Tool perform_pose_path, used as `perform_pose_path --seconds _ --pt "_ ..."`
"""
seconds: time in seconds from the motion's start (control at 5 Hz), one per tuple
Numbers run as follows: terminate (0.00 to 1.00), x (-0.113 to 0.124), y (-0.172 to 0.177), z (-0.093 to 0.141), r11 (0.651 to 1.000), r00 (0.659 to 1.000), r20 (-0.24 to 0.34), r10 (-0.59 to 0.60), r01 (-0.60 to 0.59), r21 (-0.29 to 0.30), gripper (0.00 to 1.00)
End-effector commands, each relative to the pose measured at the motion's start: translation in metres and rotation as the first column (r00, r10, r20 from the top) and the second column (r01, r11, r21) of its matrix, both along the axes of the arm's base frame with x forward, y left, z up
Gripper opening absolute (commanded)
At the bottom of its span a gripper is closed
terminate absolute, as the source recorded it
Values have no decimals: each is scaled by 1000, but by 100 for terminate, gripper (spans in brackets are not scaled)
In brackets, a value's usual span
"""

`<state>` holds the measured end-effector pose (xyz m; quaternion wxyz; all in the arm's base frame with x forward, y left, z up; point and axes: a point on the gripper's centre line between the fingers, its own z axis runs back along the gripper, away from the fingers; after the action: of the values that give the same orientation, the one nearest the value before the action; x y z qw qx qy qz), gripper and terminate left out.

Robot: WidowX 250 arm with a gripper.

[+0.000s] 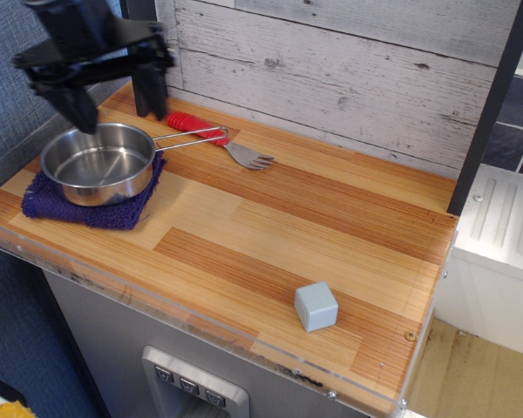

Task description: Move the grey cube to the right of the fork.

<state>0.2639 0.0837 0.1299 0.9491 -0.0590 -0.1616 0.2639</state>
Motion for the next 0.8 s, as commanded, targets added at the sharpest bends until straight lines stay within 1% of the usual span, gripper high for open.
perform_pose_path --seconds 0.0,0.2,0.4,0.6 --pt "0 0 -63 6 1000 998 61 -20 19 21 100" --pt "0 0 -93 -6 999 998 37 -46 46 2 100" --pt "0 -1 -117 -20 995 995 11 -100 100 3 100" --pt "0 -10 -129 -37 986 985 -46 -168 168 11 100"
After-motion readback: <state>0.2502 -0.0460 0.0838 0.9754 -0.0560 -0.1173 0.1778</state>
